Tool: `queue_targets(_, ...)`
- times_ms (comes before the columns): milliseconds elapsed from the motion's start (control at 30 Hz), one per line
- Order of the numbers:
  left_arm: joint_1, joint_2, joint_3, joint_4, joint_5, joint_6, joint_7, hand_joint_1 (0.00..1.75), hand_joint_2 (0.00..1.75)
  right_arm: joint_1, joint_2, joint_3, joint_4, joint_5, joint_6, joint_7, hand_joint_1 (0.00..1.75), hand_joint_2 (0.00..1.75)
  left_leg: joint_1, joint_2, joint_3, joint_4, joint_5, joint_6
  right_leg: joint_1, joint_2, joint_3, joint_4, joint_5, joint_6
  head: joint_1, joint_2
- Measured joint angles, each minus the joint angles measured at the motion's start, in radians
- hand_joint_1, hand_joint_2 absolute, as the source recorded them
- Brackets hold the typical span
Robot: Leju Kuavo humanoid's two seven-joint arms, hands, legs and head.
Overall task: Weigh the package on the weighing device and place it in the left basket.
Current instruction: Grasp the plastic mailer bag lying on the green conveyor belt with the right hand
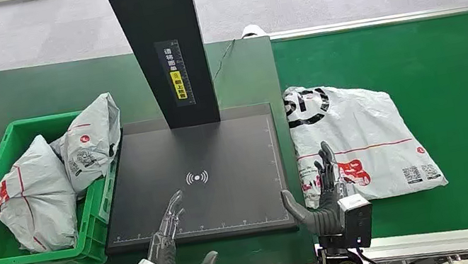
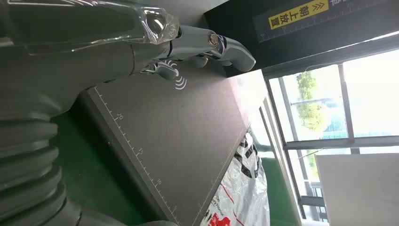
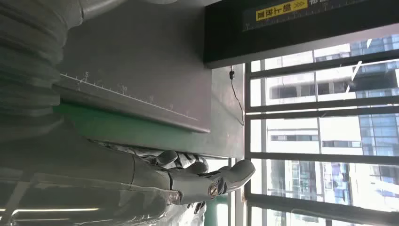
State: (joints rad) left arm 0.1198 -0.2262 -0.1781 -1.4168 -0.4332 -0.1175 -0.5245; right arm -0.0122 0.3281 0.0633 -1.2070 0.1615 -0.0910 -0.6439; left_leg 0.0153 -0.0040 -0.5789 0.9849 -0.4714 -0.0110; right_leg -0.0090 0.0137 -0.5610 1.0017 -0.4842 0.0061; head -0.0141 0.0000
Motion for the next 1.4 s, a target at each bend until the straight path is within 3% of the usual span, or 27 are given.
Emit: queue_targets(1400, -0.002, 0.002, -0.008, 0.017, -0.007, -0.008, -0.001, 0.00, 1.75, 0.000, 0.000, 0.012, 0.003, 0.058, 0.044, 0.017, 0.00, 1.75, 0.000, 0.000, 0.000, 0.000, 0.000, 0.000, 0.000, 0.000, 0.000, 0.000, 0.000, 0.000, 0.000, 0.000)
